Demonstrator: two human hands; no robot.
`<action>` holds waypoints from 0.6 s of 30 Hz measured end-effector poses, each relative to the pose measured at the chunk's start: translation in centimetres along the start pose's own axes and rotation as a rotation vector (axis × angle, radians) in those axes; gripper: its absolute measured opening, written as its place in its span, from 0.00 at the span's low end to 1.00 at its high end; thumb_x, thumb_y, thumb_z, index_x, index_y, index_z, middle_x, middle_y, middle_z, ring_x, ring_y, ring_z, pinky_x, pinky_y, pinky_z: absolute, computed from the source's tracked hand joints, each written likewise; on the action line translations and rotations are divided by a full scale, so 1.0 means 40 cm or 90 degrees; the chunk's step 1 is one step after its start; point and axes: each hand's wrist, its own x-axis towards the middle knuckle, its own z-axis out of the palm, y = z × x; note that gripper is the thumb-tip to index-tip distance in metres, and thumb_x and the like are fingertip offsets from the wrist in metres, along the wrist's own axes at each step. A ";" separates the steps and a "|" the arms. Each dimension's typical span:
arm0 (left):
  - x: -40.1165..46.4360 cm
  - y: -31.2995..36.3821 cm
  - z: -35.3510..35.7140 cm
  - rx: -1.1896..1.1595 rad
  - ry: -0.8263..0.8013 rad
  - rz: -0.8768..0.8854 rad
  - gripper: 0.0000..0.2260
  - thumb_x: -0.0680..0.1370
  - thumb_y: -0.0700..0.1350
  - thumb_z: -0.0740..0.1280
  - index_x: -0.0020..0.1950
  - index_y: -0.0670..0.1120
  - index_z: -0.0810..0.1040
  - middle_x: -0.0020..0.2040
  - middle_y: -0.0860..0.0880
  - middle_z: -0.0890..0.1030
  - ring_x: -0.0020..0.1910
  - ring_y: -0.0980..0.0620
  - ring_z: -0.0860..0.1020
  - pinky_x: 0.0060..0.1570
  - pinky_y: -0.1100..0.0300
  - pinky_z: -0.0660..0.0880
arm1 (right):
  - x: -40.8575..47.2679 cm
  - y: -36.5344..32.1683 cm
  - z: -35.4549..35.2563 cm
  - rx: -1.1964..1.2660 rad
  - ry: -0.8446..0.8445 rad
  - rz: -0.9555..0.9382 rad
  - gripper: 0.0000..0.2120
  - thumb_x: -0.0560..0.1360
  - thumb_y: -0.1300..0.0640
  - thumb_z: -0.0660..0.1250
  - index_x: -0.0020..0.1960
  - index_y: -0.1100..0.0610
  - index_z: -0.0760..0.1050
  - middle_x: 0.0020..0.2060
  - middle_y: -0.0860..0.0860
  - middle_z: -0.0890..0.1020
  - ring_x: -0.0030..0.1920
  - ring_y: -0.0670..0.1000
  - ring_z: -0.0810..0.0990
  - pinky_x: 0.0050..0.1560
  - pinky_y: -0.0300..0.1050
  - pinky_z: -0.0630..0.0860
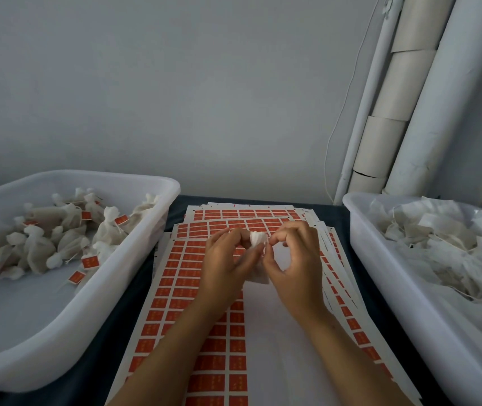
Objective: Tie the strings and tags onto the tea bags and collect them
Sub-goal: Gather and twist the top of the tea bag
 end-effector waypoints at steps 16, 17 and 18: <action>0.001 0.005 0.007 -0.095 -0.007 -0.092 0.03 0.77 0.42 0.65 0.44 0.49 0.74 0.39 0.51 0.77 0.38 0.53 0.77 0.36 0.64 0.77 | 0.008 -0.007 0.004 0.009 0.082 0.089 0.06 0.67 0.59 0.70 0.38 0.61 0.74 0.46 0.56 0.78 0.51 0.51 0.73 0.54 0.41 0.71; 0.000 0.005 0.007 -0.121 -0.031 -0.092 0.03 0.77 0.43 0.65 0.44 0.49 0.74 0.38 0.52 0.77 0.35 0.56 0.76 0.33 0.68 0.75 | 0.009 -0.006 0.003 0.012 0.081 0.091 0.06 0.67 0.59 0.70 0.38 0.60 0.74 0.47 0.56 0.78 0.51 0.50 0.72 0.55 0.38 0.70; -0.001 0.003 0.005 -0.135 -0.057 -0.091 0.02 0.77 0.44 0.66 0.45 0.50 0.75 0.38 0.52 0.77 0.33 0.58 0.76 0.31 0.69 0.74 | 0.009 -0.004 0.001 0.011 0.079 0.088 0.06 0.67 0.58 0.70 0.39 0.60 0.75 0.47 0.56 0.78 0.52 0.50 0.72 0.55 0.36 0.69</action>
